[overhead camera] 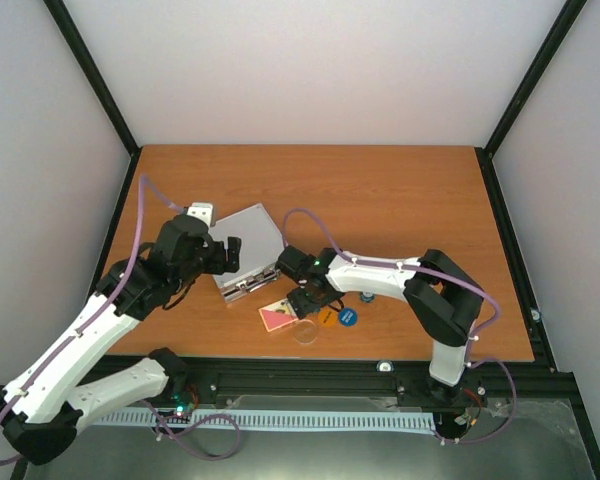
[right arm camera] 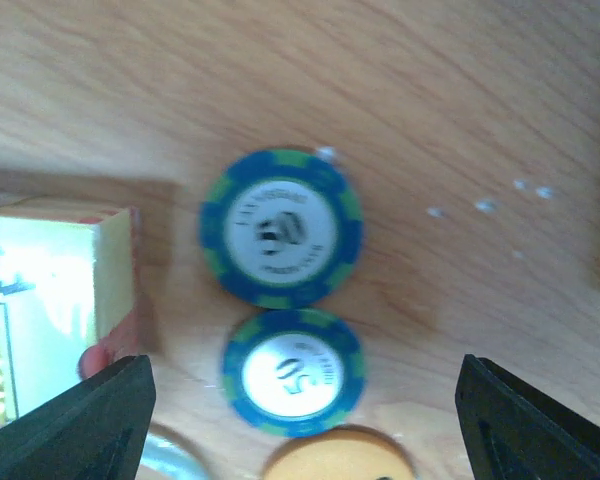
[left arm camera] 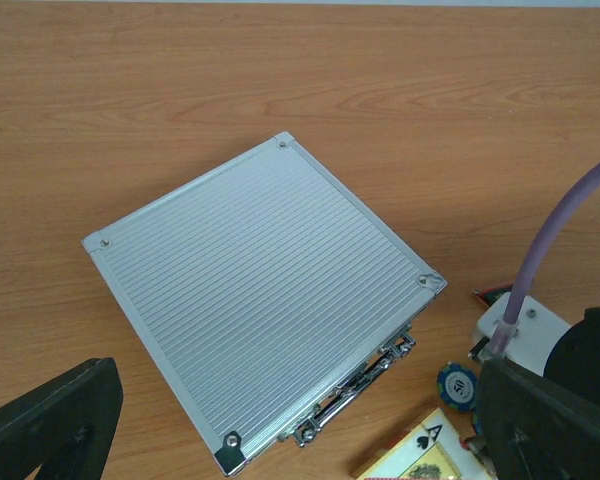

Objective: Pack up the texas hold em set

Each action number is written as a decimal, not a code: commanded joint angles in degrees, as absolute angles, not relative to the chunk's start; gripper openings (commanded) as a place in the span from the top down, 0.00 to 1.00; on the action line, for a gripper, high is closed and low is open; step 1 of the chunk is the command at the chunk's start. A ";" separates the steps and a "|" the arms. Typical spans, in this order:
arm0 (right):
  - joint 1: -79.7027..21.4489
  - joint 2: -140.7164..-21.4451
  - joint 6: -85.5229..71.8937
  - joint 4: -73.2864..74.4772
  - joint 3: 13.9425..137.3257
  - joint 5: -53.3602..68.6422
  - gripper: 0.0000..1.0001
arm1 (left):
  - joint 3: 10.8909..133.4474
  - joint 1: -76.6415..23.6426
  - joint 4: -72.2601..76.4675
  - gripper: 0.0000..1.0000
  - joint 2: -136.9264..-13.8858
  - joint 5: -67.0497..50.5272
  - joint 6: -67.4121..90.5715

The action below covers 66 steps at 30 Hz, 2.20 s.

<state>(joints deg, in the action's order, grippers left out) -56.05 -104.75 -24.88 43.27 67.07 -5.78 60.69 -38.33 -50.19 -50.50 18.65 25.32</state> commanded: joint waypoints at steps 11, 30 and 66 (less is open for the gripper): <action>-59.85 -105.45 -27.70 43.88 69.32 -9.79 0.15 | 59.51 -38.40 -50.25 0.00 -49.88 18.95 26.26; -56.01 -102.16 -24.08 39.14 63.33 -5.42 0.26 | 58.19 -38.41 -49.05 0.00 -51.40 19.34 27.07; -55.88 -100.94 -24.67 42.01 67.47 -6.64 0.39 | 57.09 -38.41 -50.50 0.00 -48.47 19.69 28.30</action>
<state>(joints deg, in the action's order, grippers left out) -55.99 -101.67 -24.82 41.58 64.79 -6.66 57.36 -38.33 -50.24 -49.28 18.96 27.29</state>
